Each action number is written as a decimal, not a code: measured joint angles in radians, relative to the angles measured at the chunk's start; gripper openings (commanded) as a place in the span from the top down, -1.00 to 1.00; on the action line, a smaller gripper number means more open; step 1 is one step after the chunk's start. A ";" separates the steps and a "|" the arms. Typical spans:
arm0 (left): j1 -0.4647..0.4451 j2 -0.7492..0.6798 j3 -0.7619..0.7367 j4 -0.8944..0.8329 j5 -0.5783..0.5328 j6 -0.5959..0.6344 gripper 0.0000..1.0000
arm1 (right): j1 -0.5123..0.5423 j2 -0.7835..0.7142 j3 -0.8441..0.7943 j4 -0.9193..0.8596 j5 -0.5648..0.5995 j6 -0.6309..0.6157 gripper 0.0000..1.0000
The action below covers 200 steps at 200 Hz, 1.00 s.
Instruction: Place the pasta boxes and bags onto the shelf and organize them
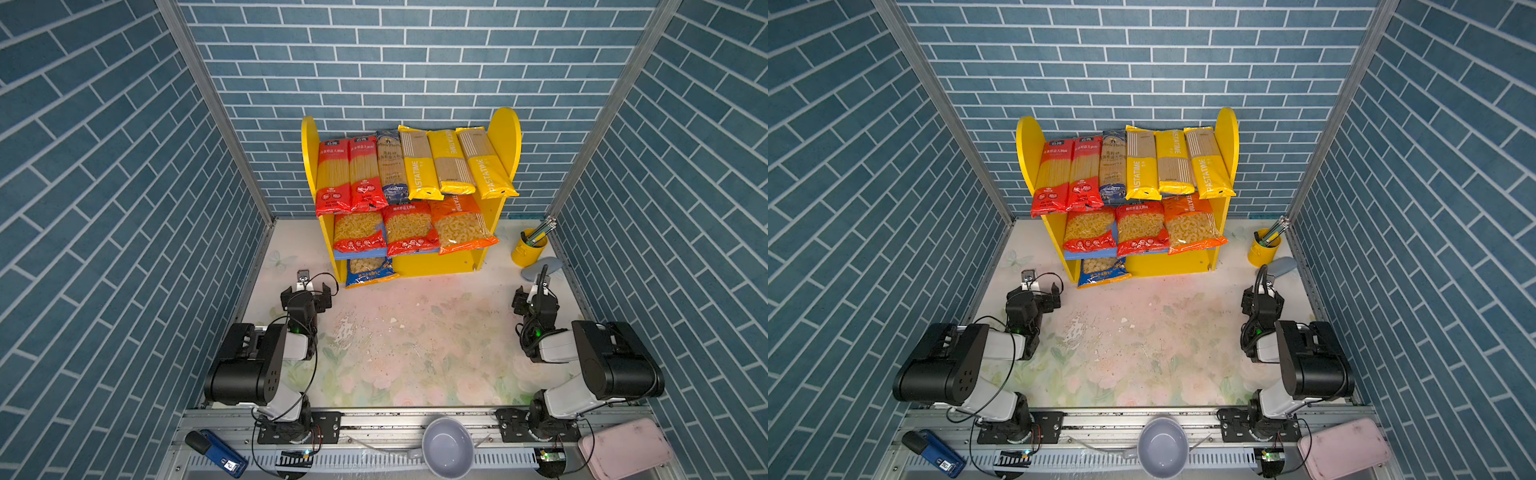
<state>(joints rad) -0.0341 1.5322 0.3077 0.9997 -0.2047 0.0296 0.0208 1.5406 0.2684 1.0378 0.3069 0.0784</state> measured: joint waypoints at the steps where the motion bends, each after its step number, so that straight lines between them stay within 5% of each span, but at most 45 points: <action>1: 0.000 0.000 0.001 0.000 0.000 0.000 -0.99 | -0.002 0.000 0.002 -0.002 -0.002 0.003 -0.98; 200: 0.003 -0.001 0.031 -0.063 0.014 -0.006 -0.99 | -0.047 -0.001 0.063 -0.108 -0.069 0.022 -0.98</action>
<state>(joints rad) -0.0311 1.5314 0.3382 0.9363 -0.1909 0.0231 -0.0265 1.5394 0.3317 0.9302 0.2382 0.1001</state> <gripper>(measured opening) 0.996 0.992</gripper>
